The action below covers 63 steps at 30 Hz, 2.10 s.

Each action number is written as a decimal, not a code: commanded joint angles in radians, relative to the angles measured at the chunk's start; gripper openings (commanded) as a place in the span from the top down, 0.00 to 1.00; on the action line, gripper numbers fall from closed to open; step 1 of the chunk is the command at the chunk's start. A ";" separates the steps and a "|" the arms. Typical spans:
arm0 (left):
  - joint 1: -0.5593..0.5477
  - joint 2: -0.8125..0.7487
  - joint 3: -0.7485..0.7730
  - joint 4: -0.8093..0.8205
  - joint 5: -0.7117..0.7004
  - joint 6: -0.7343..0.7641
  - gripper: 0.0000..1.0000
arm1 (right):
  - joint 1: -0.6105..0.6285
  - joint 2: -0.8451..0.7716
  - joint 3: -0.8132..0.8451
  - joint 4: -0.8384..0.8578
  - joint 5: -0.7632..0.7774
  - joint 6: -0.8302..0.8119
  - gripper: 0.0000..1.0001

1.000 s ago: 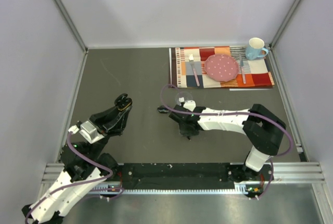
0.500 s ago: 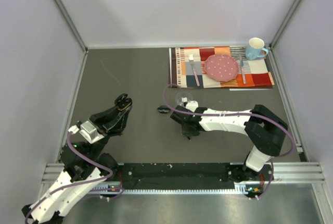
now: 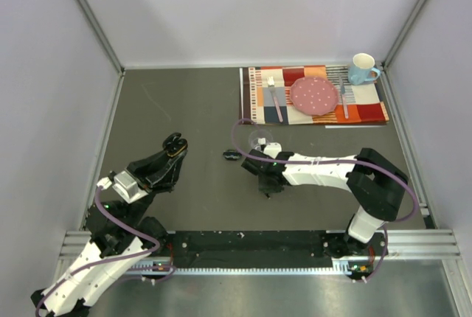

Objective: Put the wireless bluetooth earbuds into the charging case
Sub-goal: Pick up the earbud from the center of the board.

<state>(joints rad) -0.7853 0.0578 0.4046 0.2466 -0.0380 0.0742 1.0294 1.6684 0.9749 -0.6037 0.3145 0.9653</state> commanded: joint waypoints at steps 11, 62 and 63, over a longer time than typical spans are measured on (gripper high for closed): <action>0.003 0.010 0.000 0.046 0.012 -0.014 1.00 | 0.015 -0.009 -0.021 -0.059 -0.015 0.046 0.71; 0.001 0.201 -0.062 0.244 0.153 -0.073 1.00 | 0.161 -0.699 0.042 0.737 0.244 -0.433 1.00; 0.001 0.209 -0.066 0.253 0.155 -0.073 1.00 | 0.161 -0.694 0.045 0.772 0.230 -0.435 1.00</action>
<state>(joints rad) -0.7853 0.2298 0.3504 0.3977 0.0727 0.0196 1.1828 0.9539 0.9989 -0.0395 0.6300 0.6197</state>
